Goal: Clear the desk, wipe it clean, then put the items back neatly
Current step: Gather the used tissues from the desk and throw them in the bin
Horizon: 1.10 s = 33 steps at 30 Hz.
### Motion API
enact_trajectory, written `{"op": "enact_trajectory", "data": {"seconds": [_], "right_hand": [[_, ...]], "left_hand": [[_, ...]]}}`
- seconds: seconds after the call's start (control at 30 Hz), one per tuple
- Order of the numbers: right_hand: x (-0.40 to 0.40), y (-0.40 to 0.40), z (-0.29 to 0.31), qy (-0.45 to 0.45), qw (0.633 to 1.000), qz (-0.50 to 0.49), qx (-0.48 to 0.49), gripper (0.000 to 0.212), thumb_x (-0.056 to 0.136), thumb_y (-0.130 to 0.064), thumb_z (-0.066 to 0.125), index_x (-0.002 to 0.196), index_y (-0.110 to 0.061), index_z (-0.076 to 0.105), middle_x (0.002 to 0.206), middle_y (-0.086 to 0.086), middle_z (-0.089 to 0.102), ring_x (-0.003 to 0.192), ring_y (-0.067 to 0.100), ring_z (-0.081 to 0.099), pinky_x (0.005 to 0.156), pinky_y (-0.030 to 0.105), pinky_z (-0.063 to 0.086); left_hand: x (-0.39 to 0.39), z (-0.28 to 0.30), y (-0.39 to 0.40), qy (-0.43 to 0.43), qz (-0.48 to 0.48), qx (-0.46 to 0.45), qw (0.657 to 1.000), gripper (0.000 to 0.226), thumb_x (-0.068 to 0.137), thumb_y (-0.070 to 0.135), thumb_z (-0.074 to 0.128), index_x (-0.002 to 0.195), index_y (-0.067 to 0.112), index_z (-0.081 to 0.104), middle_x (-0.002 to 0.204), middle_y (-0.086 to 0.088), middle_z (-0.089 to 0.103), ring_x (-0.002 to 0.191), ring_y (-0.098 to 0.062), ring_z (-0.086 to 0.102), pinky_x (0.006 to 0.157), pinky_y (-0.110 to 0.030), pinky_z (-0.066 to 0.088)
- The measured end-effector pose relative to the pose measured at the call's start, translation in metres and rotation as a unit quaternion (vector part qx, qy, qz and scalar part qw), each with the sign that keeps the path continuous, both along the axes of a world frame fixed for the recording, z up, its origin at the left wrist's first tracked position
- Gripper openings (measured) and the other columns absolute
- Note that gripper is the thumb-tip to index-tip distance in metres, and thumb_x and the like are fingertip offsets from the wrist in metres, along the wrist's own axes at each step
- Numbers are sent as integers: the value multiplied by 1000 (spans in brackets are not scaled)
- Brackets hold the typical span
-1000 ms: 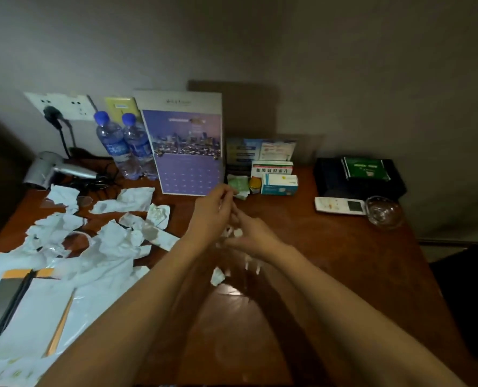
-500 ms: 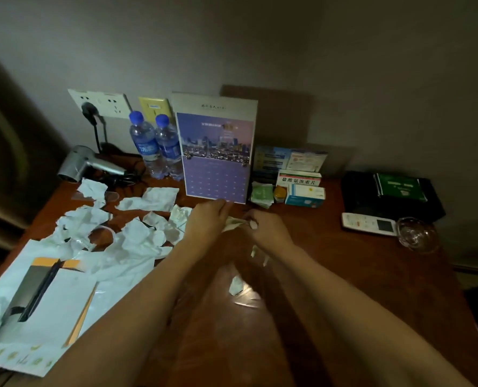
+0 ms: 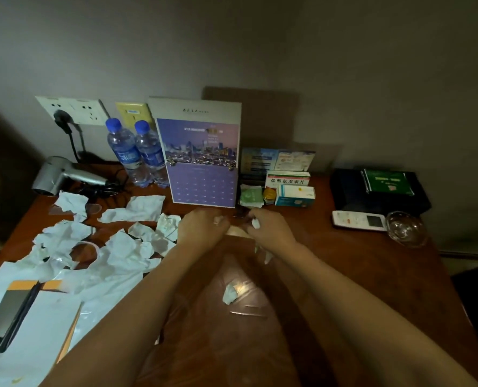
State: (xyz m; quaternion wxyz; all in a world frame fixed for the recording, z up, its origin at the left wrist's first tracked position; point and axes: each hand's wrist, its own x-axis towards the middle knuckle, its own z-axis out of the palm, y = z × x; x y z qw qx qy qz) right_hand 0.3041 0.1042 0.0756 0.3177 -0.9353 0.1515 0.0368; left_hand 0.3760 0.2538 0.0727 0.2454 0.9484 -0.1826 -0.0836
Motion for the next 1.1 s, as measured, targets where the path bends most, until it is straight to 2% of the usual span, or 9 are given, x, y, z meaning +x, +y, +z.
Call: {"op": "enact_trajectory", "data": {"seconds": [0.1,0.23,0.3,0.4,0.5,0.6,0.7,0.9,1.1], "right_hand": [[-23,-16,0,-20,999,-40,13,25,88,-31,64,105,-12,62,109,6,63,99,19,57,77,25,41],[-71,-48,5,-62,995,-81,-8,32,88,-28,65,114,-10,59,116,5,59,107,18,55,79,15,34],[-102,-67,11,-65,991,-114,-7,33,89,-27,64,117,-11,58,118,5,60,108,18,55,83,18,37],[-160,-101,22,-72,983,-165,-20,25,91,-25,61,112,-11,60,115,6,63,105,19,57,82,22,42],[-238,-142,34,-87,973,-210,-41,19,91,-23,61,104,-9,61,107,6,64,100,20,58,82,27,44],[-322,-181,42,-102,960,-257,-51,13,91,-21,62,95,-9,59,96,2,59,92,16,56,74,21,39],[-413,-217,50,-114,938,-322,-63,11,91,-17,61,91,-7,57,92,4,56,88,17,53,70,17,30],[-562,-266,60,-141,874,-460,-71,10,91,-15,60,90,-12,51,97,1,49,86,13,47,72,22,35],[-651,-307,52,-147,815,-554,-82,18,90,-14,61,86,-17,44,94,-3,43,83,12,43,61,15,35]], "left_hand": [[-6,2,-5,42,-20,-33,998,16,82,19,57,66,15,54,78,-4,59,79,-27,62,65,-29,44],[-39,17,-34,72,-85,-80,991,25,78,27,51,81,10,68,86,-11,67,85,-30,63,74,-34,48],[-64,25,-61,84,-116,-88,986,17,83,23,55,69,12,56,74,-11,60,76,-30,59,66,-35,44],[-114,41,-108,68,-179,-130,973,26,89,14,59,70,19,41,70,-2,50,66,-19,48,59,-31,34],[-179,57,-160,48,-249,-171,952,24,93,20,57,78,20,39,68,5,47,59,-10,45,57,-29,35],[-249,63,-212,31,-304,-178,935,15,94,28,56,87,21,44,78,4,56,68,-13,55,61,-34,46],[-319,63,-264,25,-359,-177,916,12,93,32,55,89,24,48,85,5,60,75,-15,59,66,-37,48],[-438,72,-358,-1,-476,-144,868,13,94,35,53,85,26,51,71,12,53,59,-6,49,51,-23,31],[-514,75,-434,56,-561,-131,815,9,94,35,54,86,29,54,76,10,58,65,-4,55,55,-20,38]]}}
